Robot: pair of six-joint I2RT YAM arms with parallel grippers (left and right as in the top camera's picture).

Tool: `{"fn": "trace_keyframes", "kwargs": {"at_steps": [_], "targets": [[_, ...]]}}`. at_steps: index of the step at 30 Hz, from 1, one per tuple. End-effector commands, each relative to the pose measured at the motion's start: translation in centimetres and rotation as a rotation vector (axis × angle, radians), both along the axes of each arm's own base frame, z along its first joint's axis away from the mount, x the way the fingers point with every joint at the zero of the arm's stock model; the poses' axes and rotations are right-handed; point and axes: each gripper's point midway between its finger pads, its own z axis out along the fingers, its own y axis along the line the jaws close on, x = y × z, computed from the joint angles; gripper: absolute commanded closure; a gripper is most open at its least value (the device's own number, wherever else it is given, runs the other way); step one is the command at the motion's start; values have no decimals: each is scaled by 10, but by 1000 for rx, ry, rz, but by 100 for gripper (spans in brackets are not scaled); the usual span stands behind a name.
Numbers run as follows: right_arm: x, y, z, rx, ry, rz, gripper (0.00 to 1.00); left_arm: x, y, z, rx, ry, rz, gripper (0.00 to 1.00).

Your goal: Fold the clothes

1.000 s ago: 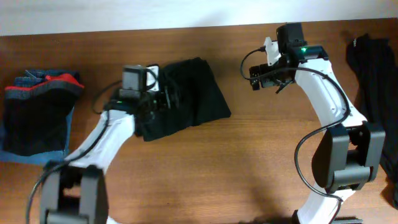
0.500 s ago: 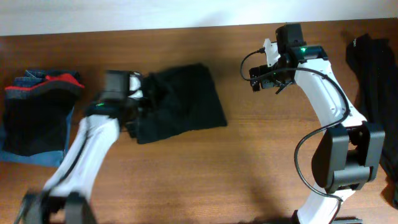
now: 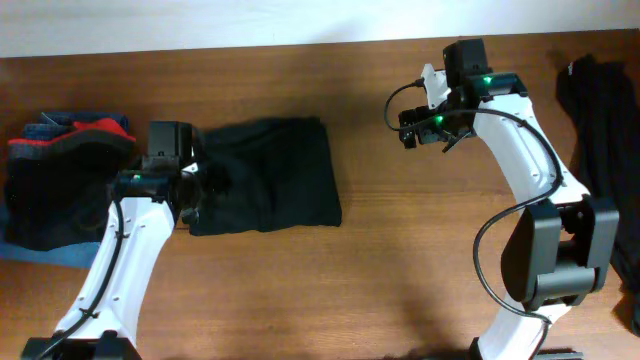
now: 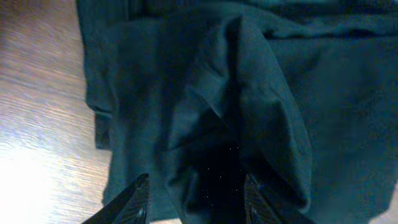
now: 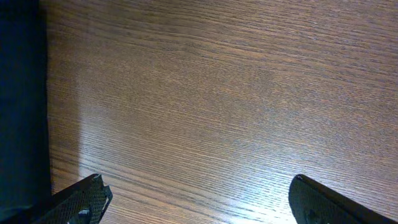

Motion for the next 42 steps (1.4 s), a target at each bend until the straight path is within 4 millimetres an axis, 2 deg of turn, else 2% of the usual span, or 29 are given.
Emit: {"fn": "trace_keyframes", "kwargs": {"at_steps": [1,4,8,12,17,22,23,24,25,26,28,29,30,31,34,38,42], "targets": [[4,3,9,11,-26,16,2,10,6,7,38,-39,-9,52],[4,3,9,11,-25,16,2,16,2,16,39,-67,-44,52],[4,4,9,12,-24,17,2,25,-31,22,-122,-110,-132,52],[0,18,8,78,-12,45,1,24,-41,13,-173,-77,-156,48],[-3,25,3,76,-5,62,1,22,-57,1,-223,-38,-193,48],[-4,27,2,77,0,66,1,21,-67,-24,-220,28,-213,48],[-5,27,2,77,3,67,2,22,-66,-27,-216,34,-211,55],[-6,27,1,76,9,66,3,23,-65,-31,-208,40,-207,81],[-8,27,1,76,16,66,5,24,-62,-31,-190,35,-200,100],[-11,27,0,76,27,66,11,27,-57,-31,-164,25,-192,100],[-18,28,-2,83,58,67,15,37,-48,-15,-107,-24,-223,100],[-23,29,-3,96,80,70,17,43,-46,0,-88,-51,-226,100],[-29,34,-3,119,105,78,17,52,-44,30,-68,-105,-226,100],[-33,37,-3,135,119,85,17,57,-43,49,-61,-139,-227,100],[-39,48,-3,142,135,115,16,69,-45,93,-52,-231,-241,100],[-42,67,-3,123,125,182,12,71,-48,100,-56,-249,-253,100],[-42,71,-3,123,118,192,12,68,-28,98,31,-226,-205,100]]}}
